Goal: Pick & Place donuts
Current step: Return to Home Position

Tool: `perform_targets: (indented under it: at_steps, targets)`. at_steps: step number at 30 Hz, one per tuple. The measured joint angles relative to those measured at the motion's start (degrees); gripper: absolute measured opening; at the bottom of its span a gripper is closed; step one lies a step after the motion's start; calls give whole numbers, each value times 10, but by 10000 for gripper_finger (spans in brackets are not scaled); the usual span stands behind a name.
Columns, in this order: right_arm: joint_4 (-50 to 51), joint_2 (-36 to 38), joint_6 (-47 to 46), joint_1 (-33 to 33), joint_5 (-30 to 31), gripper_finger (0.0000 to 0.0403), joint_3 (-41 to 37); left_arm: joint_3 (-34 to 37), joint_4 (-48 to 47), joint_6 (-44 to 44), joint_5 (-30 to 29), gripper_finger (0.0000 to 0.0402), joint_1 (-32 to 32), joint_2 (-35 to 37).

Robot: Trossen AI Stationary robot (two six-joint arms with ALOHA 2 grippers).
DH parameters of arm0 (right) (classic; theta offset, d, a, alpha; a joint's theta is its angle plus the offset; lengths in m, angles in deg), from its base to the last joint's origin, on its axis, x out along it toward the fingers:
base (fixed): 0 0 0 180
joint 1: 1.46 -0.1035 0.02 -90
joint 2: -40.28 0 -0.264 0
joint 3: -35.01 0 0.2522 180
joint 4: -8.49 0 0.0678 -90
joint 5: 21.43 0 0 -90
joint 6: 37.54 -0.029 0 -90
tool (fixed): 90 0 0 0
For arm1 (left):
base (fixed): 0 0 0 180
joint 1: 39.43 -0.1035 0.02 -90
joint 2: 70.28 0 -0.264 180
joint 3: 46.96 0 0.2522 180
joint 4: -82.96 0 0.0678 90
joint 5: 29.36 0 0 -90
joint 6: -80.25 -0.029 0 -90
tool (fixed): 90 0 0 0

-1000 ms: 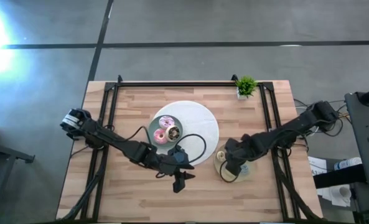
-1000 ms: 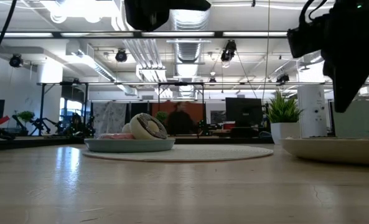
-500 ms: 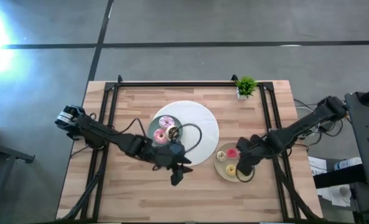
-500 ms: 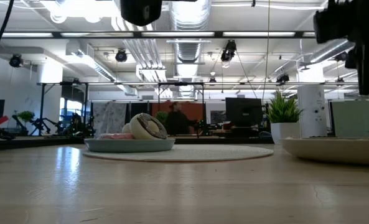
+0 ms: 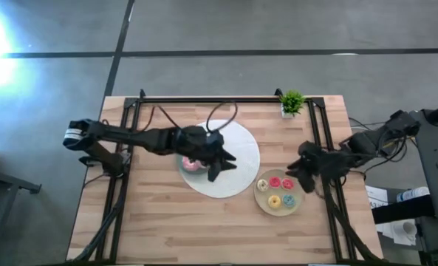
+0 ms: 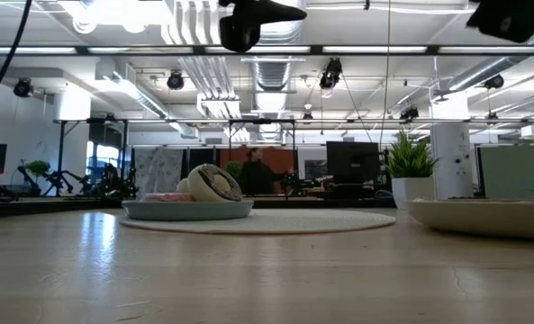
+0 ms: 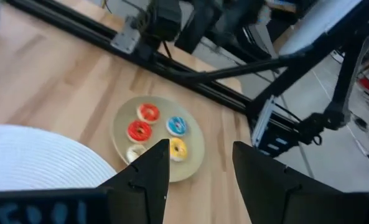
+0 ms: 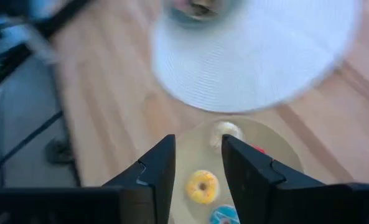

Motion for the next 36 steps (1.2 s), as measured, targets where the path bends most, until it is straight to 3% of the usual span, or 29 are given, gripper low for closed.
perform_targets:
  at_steps: [3,7,15,24,31,36]
  targets:
    - [-78,34,70,-5,-3,127,-36,4,1,-21,27,149,-22,11]
    - [-210,87,79,23,15,131,-128,36,23,-48,92,149,-53,32]
    - [-587,208,197,49,-63,127,-321,220,254,-20,167,149,-120,125]
    - [-585,318,261,70,-39,128,-407,375,283,-20,170,149,-164,269]
    - [-528,414,256,81,144,135,-442,493,284,21,167,149,-209,374]
    - [-528,476,308,81,102,129,-450,569,336,29,170,149,-210,439]
